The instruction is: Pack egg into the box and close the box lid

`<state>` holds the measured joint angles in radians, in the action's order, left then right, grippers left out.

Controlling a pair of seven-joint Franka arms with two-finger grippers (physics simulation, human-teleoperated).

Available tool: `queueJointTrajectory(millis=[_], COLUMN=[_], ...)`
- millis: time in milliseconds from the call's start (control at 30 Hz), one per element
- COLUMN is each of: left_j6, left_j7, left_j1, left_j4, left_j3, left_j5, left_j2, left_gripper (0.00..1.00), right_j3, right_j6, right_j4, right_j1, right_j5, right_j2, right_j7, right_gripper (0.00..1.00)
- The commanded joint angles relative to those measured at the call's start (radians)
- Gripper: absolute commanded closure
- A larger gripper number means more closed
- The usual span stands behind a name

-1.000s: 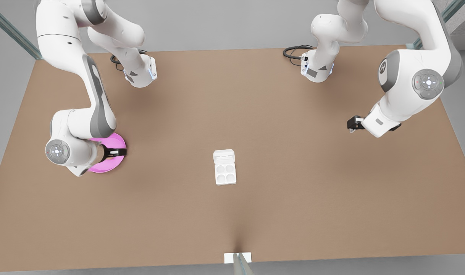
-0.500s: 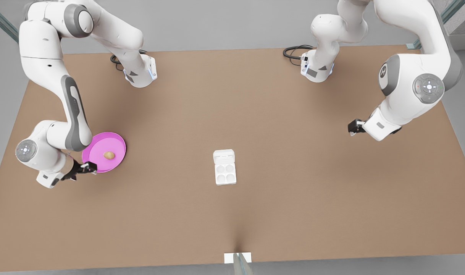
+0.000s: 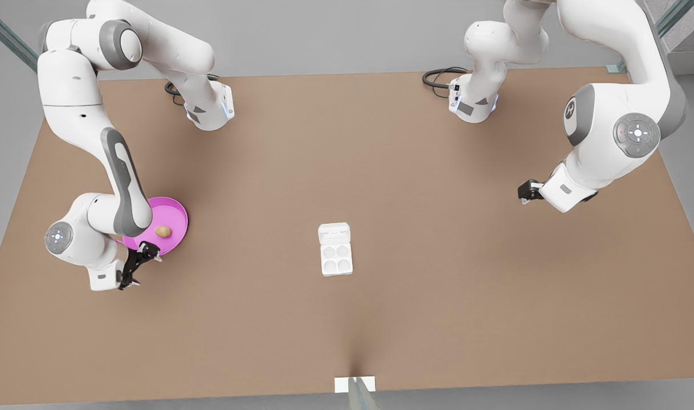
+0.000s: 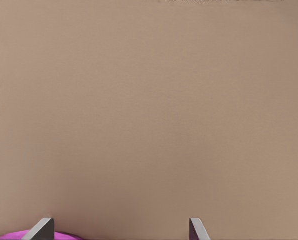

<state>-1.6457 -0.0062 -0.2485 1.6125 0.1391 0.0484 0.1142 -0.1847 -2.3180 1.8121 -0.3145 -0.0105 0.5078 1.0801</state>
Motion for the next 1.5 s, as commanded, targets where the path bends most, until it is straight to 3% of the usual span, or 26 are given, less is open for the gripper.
queueJointTrajectory(millis=[0, 133, 233, 367, 833, 967, 1167, 1467], left_j6=[0.0, 0.001, 0.0, 0.0, -0.012, -0.011, -0.043, -0.045], left_j7=[0.0, 0.0, 0.0, 0.0, 0.0, 0.0, 0.0, -0.009], left_j1=[0.0, 0.0, 0.0, 0.0, 0.002, 0.0, 0.0, -0.005], left_j4=[0.0, 0.001, 0.001, 0.003, 0.003, 0.003, 0.001, 0.001], left_j3=[0.0, 0.0, 0.0, 0.0, 0.0, 0.0, 0.0, 0.0], left_j5=[0.001, 0.001, 0.001, 0.001, 0.001, 0.001, 0.002, 0.002], left_j2=[-0.001, -0.001, 0.005, 0.013, 0.025, 0.025, 0.062, 0.07], left_gripper=[0.0, 0.0, 0.0, 0.0, 0.0, 0.0, 0.0, 0.0], right_j3=[-0.001, -0.001, -0.001, -0.001, -0.001, -0.001, -0.079, -0.082], right_j6=[-0.011, -0.018, -0.113, -0.121, -0.138, -0.136, -0.129, -0.146], right_j4=[0.0, 0.018, 0.168, 0.23, 0.257, 0.265, 0.283, 0.32], right_j1=[0.0, 0.005, -0.017, -0.051, -0.202, -0.195, -0.186, -0.149], right_j5=[-0.002, 0.0, 0.0, 0.0, 0.0, 0.0, 0.0, 0.0], right_j2=[0.001, 0.001, -0.072, -0.126, -0.137, -0.141, -0.135, -0.117], right_j7=[0.514, 0.506, 0.506, 0.508, 0.551, 0.543, 0.452, 0.357], right_gripper=[0.0, 0.0, 0.0, 0.0, 0.0, 0.0, 0.0, 0.0])
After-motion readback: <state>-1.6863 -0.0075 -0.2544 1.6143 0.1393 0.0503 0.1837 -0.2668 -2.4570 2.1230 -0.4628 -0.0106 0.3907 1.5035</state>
